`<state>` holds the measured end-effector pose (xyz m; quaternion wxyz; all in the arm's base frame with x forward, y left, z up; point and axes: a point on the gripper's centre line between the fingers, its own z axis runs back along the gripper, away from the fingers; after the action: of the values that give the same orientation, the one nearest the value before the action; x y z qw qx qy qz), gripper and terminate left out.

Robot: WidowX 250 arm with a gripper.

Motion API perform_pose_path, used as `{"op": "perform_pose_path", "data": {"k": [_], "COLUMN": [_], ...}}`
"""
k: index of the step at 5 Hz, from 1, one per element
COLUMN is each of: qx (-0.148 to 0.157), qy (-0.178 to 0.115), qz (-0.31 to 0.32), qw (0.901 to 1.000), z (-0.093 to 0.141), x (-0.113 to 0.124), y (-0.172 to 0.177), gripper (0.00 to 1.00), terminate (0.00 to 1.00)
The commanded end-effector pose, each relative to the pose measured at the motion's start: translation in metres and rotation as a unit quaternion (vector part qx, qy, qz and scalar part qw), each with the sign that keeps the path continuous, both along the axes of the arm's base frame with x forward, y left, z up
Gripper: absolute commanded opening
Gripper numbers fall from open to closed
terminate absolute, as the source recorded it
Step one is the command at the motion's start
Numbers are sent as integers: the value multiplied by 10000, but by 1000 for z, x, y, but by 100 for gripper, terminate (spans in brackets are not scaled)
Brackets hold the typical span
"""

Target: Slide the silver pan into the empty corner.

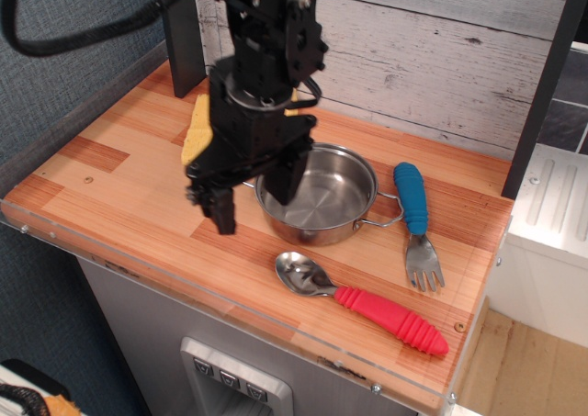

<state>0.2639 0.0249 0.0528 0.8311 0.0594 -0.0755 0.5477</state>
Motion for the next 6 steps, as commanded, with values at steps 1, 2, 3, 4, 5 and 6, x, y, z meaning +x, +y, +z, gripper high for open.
{"op": "perform_pose_path", "data": {"k": [1,2,3,4,5,6], "qx": [-147,-277,-289,-332,-358,-535], "qy": [-148,-58,-138,-353,-441,-624], "qz": [-191,-241,-286,-304,-395,-435], "qw": [9996,9993,9991,9984,9976,9957], "z": [-17,-30,-35,-33,-30,-22], "x": [16,19,19,14,13,15], "y": [-5,-5,-5,-6,-6,-4], "gripper": [100,100,100,0,0,0], "terminate": [0,0,0,0,0,0]}}
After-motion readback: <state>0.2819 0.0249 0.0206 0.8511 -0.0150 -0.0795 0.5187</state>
